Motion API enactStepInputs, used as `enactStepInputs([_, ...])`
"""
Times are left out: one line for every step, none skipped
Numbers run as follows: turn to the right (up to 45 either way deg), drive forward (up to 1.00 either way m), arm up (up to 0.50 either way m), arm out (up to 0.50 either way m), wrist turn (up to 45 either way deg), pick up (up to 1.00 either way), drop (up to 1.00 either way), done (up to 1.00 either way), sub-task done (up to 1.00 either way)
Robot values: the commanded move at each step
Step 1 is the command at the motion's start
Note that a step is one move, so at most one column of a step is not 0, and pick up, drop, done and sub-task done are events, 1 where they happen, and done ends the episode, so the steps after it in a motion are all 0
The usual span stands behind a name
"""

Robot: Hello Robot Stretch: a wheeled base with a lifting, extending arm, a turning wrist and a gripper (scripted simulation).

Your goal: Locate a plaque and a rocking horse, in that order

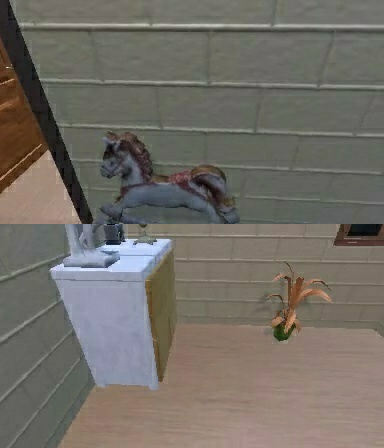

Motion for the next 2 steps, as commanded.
enactStepInputs([-9.0,0.00,0.00,0.00,0.0,0.00,0.00,0.00,0.00])
enactStepInputs([0.0,0.00,0.00,0.00,0.0,0.00,0.00,1.00,0.00])
